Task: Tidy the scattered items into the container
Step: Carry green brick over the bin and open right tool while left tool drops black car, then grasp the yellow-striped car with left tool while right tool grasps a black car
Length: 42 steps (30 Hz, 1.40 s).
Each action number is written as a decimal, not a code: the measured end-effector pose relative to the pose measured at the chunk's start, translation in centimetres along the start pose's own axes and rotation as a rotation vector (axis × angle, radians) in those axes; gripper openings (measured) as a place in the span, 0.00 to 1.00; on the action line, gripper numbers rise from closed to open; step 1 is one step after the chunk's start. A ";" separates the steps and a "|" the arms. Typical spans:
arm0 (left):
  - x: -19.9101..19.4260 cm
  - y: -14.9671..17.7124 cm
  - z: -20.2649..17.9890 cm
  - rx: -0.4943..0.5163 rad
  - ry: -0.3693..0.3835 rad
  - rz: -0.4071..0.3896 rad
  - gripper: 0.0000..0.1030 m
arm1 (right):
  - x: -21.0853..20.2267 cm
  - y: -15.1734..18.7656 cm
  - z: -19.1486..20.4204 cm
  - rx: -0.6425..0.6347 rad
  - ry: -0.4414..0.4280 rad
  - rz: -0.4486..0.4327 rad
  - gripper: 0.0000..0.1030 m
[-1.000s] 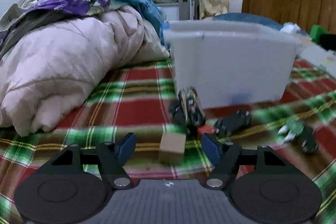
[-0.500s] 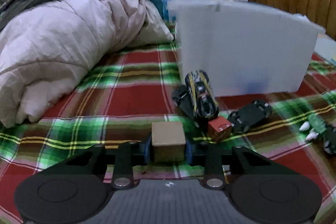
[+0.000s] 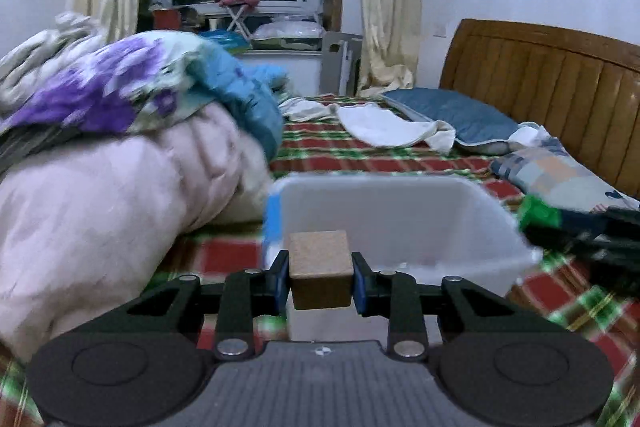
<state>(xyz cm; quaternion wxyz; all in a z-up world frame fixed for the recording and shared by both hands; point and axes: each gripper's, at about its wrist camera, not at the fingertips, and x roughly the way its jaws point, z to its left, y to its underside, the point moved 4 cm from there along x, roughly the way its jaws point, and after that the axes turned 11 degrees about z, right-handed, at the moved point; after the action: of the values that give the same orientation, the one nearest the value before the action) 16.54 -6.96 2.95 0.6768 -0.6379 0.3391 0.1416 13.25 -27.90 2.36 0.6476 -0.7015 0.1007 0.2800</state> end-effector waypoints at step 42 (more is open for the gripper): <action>8.1 10.4 -0.5 0.030 -0.125 0.157 0.64 | -2.4 15.0 3.9 0.073 0.110 0.145 0.76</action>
<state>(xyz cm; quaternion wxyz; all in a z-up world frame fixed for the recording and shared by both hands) 15.77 -7.82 -10.19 0.6932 -0.5890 0.3470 0.2286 2.70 -26.73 -9.25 0.6442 -0.6827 0.1966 0.2834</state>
